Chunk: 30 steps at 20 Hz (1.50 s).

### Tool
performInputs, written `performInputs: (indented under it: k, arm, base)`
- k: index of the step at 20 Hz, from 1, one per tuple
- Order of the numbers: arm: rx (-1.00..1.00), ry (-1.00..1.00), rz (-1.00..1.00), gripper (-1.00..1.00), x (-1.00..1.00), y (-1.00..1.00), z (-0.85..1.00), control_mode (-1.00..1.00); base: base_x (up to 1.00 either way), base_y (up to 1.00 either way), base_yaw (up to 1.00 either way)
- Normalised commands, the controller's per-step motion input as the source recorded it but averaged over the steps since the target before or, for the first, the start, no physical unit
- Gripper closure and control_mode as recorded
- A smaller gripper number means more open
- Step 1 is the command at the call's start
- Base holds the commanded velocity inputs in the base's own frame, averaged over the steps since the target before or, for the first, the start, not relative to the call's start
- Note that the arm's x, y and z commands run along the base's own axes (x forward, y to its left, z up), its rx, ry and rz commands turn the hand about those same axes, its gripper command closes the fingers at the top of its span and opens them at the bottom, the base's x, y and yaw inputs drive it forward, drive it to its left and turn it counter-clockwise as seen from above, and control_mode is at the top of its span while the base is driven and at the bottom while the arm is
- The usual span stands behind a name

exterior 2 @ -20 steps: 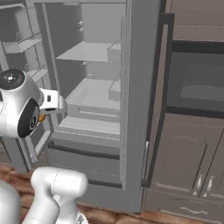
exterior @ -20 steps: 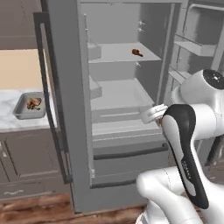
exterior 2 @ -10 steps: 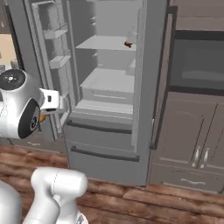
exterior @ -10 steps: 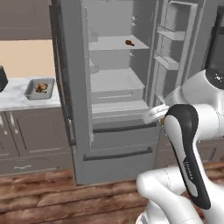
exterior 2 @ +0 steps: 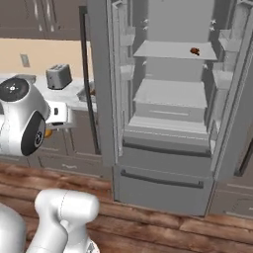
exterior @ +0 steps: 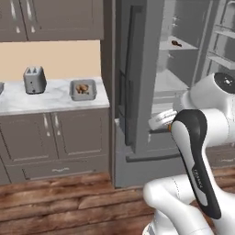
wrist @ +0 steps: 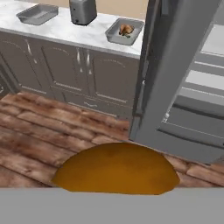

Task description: Place one mushroom and one chicken drumstick in each tupperware on the nearby counter, to pack two identical lunches.

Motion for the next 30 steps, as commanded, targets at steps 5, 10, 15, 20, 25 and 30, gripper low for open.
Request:
performInputs:
  k: [5,10,15,20,25,30]
  arm:
    - [0.0,0.0,0.0,1.0,0.0,0.0,0.0,1.0]
    - [0.0,0.0,0.0,1.0,0.0,0.0,0.0,1.0]
    - [0.0,0.0,0.0,1.0,0.0,0.0,0.0,1.0]
    - [0.0,0.0,0.0,1.0,0.0,0.0,0.0,1.0]
    - [0.0,0.0,0.0,1.0,0.0,0.0,0.0,1.0]
    - [0.0,0.0,0.0,1.0,0.0,0.0,0.0,1.0]
  base:
    - [-0.1,1.0,0.0]
    - [-0.01,1.0,0.0]
    - [0.01,1.0,-0.01]
    - [0.08,1.0,0.0]
    - [0.26,1.0,0.0]
    - [0.79,0.91,0.0]
